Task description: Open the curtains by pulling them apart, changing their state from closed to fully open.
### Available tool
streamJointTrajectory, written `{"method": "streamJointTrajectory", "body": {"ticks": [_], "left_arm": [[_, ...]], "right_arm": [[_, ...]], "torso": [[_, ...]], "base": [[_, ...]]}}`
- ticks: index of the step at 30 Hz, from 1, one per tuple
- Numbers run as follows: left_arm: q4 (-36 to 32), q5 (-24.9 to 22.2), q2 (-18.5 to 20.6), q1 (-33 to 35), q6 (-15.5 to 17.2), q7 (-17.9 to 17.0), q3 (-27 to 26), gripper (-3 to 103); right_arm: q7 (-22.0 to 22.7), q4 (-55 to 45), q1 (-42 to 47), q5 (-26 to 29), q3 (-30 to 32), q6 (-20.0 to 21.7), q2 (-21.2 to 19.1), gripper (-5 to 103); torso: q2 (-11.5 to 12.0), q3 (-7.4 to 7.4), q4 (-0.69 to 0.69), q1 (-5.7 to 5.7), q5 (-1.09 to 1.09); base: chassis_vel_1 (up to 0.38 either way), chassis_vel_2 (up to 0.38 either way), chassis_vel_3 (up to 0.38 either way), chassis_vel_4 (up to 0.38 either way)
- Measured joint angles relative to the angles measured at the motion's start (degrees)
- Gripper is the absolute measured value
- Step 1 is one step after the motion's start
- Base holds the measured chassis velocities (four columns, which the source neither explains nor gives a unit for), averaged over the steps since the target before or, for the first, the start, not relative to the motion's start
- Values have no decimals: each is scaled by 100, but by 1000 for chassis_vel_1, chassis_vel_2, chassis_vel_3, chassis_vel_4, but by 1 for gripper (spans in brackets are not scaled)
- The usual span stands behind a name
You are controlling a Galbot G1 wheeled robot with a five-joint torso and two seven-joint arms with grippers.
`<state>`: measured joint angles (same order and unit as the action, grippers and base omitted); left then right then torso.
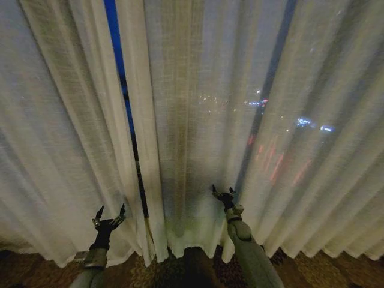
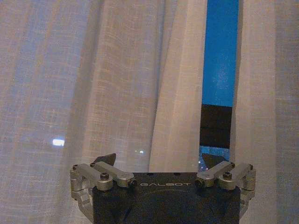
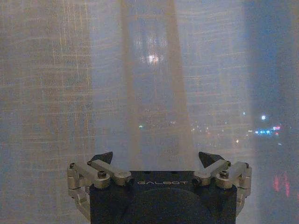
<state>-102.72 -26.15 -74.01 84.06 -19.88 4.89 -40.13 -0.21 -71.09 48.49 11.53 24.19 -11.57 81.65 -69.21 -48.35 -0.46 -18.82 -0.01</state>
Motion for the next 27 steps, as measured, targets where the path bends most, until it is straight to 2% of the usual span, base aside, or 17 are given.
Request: {"method": "streamJointTrajectory", "body": {"ticks": [6,7,9,10,12,15,18,19,21,22,24,27], "left_arm": [[0,0,0,-2,0,0,1,100],[0,0,0,-2,0,0,1,100],[0,0,0,-2,0,0,1,100],[0,0,0,-2,0,0,1,100],[0,0,0,-2,0,0,1,100],[0,0,0,-2,0,0,1,100],[0,0,0,-2,0,0,1,100],[0,0,0,-2,0,0,1,100],[0,0,0,-2,0,0,1,100],[0,0,0,-2,0,0,1,100],[0,0,0,-2,0,0,1,100],[0,0,0,-2,0,0,1,100]], "right_arm": [[-7,315,-300,-78,-108,-30,125,100],[-27,348,-322,-78,-113,-48,147,103],[-64,412,-344,-75,-119,-101,202,96],[-64,412,-344,-75,-119,-101,202,96],[-74,447,-343,-75,-104,-150,220,85],[-79,454,-323,-72,-76,-194,214,80],[-88,408,-250,-61,-29,-222,176,63],[-88,408,-250,-61,-29,-222,176,63],[-101,366,-207,-49,-7,-225,152,52],[-101,366,-207,-49,-7,-225,152,52],[-103,342,-187,-43,6,-227,147,41],[-100,313,-176,-23,17,-228,147,36]], "torso": [[4,-4,0,-8,1],[4,-3,0,-8,0],[4,-3,0,-7,0],[4,-3,0,-7,0],[3,-2,0,-5,0],[4,-2,0,-5,0],[4,-2,-1,-6,1],[4,-2,-1,-6,1],[3,-2,-1,-6,0],[3,-2,-1,-6,0],[3,-2,-1,-5,1],[3,-2,-1,-6,1]], "base": [[0,0,0,0],[0,0,0,0],[0,0,0,0],[0,0,0,0],[0,0,0,0],[0,0,0,0],[0,0,0,0],[0,0,0,0],[0,0,0,0],[0,0,0,0],[0,0,0,0],[0,0,0,0]]}}
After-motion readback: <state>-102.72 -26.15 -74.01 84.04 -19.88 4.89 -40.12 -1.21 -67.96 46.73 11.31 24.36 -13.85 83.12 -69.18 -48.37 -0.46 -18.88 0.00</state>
